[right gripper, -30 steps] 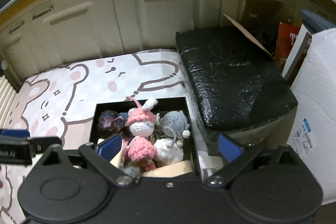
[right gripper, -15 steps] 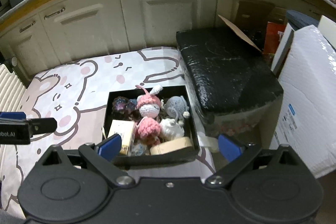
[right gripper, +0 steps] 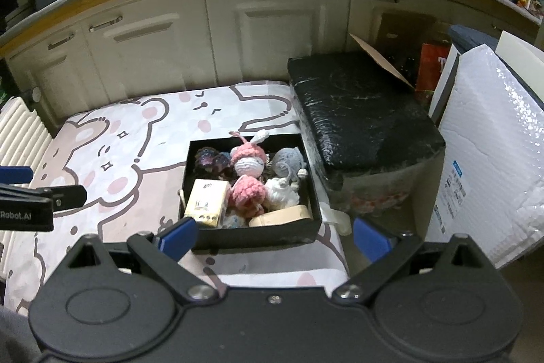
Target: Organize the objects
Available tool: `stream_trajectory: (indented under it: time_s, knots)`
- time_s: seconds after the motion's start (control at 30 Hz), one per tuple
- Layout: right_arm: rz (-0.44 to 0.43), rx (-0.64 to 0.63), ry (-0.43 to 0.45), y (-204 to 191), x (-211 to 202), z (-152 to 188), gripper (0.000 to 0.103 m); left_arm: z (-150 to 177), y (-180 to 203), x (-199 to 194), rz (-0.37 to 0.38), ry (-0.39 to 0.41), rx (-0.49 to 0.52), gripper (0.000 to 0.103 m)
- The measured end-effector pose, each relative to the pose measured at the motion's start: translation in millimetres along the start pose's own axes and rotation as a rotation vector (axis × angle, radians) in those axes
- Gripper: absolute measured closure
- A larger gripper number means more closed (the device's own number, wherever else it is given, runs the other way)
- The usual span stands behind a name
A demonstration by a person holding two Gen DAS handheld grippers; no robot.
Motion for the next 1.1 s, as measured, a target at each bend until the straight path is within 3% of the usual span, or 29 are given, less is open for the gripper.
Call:
stream_trajectory:
  time_s: [0.47,0.63,1.1]
  knots:
    - [0.036,-0.016,0.018,-18.9,-20.5,13.7,0.004,23.0,-8.4,-20.9,-0.023,0.034,0.028,0.001]
    - [0.061,-0.005,0.019,-20.0,-20.9,14.6,0.004,25.8,-13.6,-24.1,0.003,0.027,0.007,0.001]
    - [0.094,-0.010,0.025,-28.2,-21.8,13.6,0.004,28.0,-23.3,-20.4,-0.041,0.004,-0.006,0.001]
Point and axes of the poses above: each gripper's, at about its wrist camera, not at the fingertips, and x roughly the way its jaws point, y to its right, z to its underside, the point moved 5 cm from there along x, roughly the way its jaws point, and after that the axes turned 15 degrees about -x, right-handed, at the moved point
